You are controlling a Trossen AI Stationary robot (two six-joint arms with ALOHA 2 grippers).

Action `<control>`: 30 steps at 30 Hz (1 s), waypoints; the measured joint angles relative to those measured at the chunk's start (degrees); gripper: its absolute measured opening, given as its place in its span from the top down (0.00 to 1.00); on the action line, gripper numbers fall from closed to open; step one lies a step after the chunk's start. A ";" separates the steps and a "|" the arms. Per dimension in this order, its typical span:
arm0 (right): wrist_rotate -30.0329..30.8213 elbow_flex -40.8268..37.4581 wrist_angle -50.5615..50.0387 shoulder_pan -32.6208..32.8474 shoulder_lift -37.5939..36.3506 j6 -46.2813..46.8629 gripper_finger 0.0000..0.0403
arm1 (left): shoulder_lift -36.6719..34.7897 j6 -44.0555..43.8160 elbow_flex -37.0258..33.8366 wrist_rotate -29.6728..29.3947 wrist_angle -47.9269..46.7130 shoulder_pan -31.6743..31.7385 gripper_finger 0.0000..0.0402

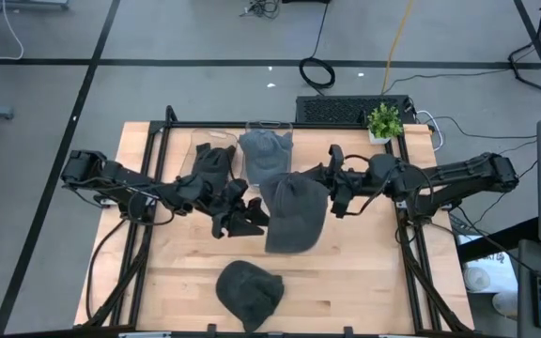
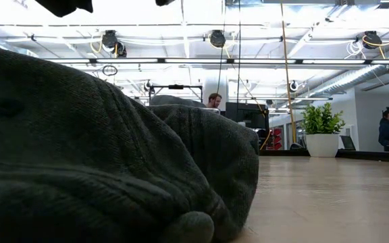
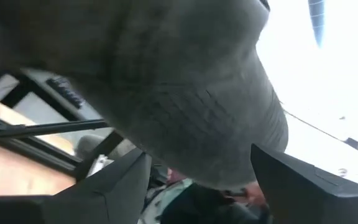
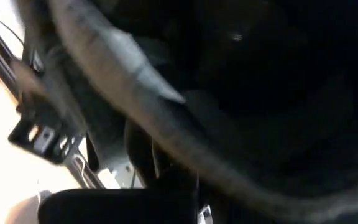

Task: Pick & Place hat
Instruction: Put the top black cap into the left transparent bin

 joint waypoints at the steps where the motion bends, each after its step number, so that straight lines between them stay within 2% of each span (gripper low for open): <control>1: 0.83 0.00 -0.65 0.00 -0.01 0.00 1.00 | 0.00 -0.52 0.00 0.51 0.65 0.01 0.29; 6: 5.09 0.00 -1.96 0.11 0.08 -1.35 1.00 | 0.00 -1.35 0.02 0.62 1.93 0.02 0.29; 10: 5.11 0.00 -0.92 0.75 0.08 -3.72 1.00 | 0.00 -1.70 0.02 -0.28 1.85 0.06 0.29; 17: 4.81 -0.02 6.50 4.61 0.08 -16.98 1.00 | 0.00 -1.07 0.02 -1.46 3.72 0.10 0.29; 21: 5.30 0.00 7.36 6.25 0.76 -19.63 1.00 | -0.04 -0.33 0.02 -4.06 3.69 0.10 0.29; 23: 7.91 0.00 6.14 7.03 1.65 -21.57 1.00 | -0.04 -0.56 0.02 -4.88 4.36 0.10 0.29; 26: 15.12 -0.01 5.55 7.61 3.77 -25.42 1.00 | -0.04 -1.29 0.02 -5.03 5.01 0.15 0.29; 30: 21.72 -0.02 5.48 7.63 5.26 -27.78 1.00 | -0.04 -1.00 0.02 -2.65 5.01 0.10 0.29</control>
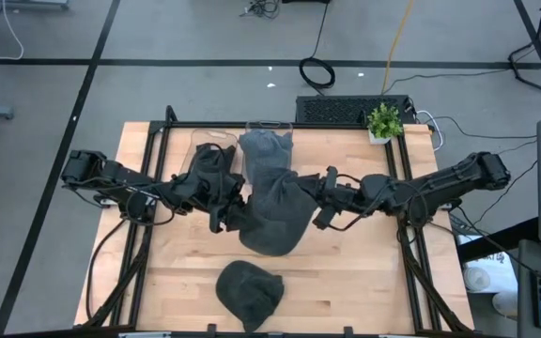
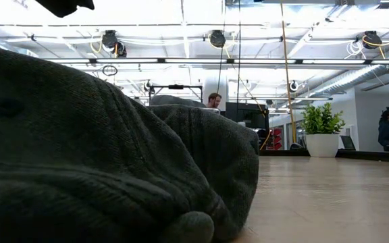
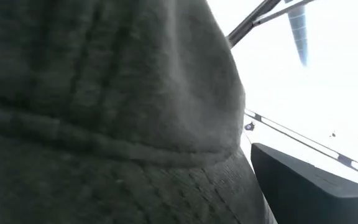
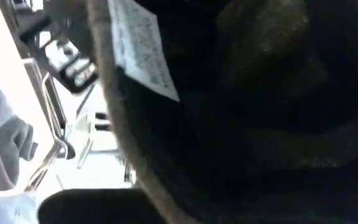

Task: Pick & Place hat
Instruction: Put the top black cap into the left transparent bin

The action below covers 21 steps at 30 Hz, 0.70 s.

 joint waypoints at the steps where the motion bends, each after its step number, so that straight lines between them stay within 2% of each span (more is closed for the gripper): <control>1: 0.86 0.00 0.14 0.02 -0.03 -0.08 1.00 | 0.00 0.03 0.00 0.45 -0.02 0.00 0.29; 7: 3.61 0.00 -1.00 0.45 -1.52 1.84 1.00 | 0.00 0.00 0.00 3.09 -0.43 0.25 0.29; 13: 8.84 0.00 -1.36 1.37 -1.85 -2.36 1.00 | 0.00 0.02 0.00 4.75 -0.63 0.80 0.29; 21: 9.95 0.00 -1.18 4.59 -3.32 -2.62 1.00 | 0.00 0.02 0.00 5.95 -0.80 3.08 0.29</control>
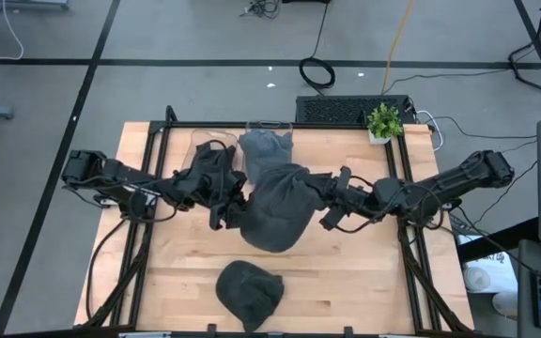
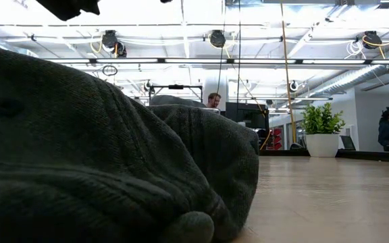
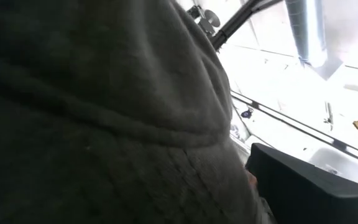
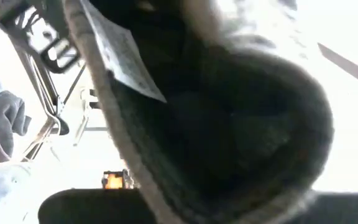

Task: Pick & Place hat
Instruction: Put the top black cap into the left transparent bin

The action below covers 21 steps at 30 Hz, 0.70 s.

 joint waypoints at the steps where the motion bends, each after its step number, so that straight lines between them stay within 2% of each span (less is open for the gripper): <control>1: 0.73 0.00 0.01 0.47 -0.20 -0.14 1.00 | 0.00 -0.02 0.00 0.02 -0.02 0.29 0.29; 21: 1.94 0.00 -0.17 2.80 -4.78 -0.46 1.00 | 0.02 -0.37 0.00 -1.27 -4.21 3.48 0.29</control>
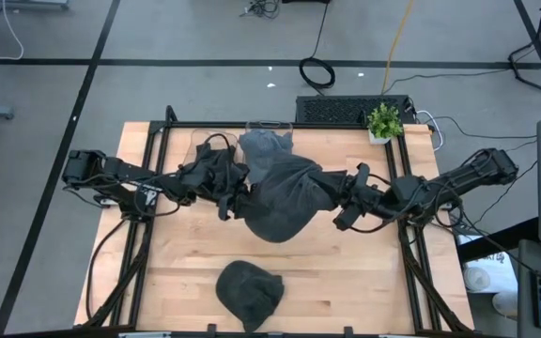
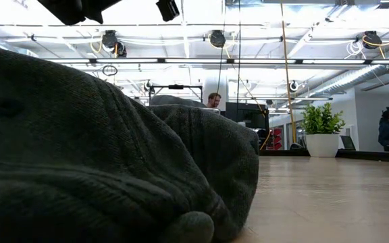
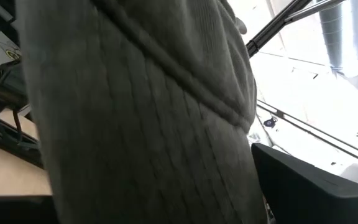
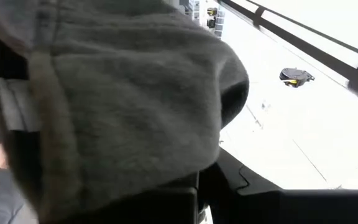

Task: Pick & Place hat
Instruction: Put the top black cap into the left transparent bin

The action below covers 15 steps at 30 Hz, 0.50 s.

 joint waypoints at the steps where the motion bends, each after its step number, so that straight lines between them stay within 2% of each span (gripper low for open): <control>1: 0.00 0.00 0.02 0.00 -0.17 0.00 1.00 | 0.00 0.02 0.00 0.00 -0.07 0.01 0.29; 6: 0.00 0.00 0.00 0.00 -0.72 1.49 1.00 | 0.01 0.19 0.00 0.01 -3.07 0.52 0.29; 15: 0.31 -0.02 -1.72 0.00 -0.73 4.97 1.00 | 0.04 1.34 0.00 0.28 -3.06 0.66 0.29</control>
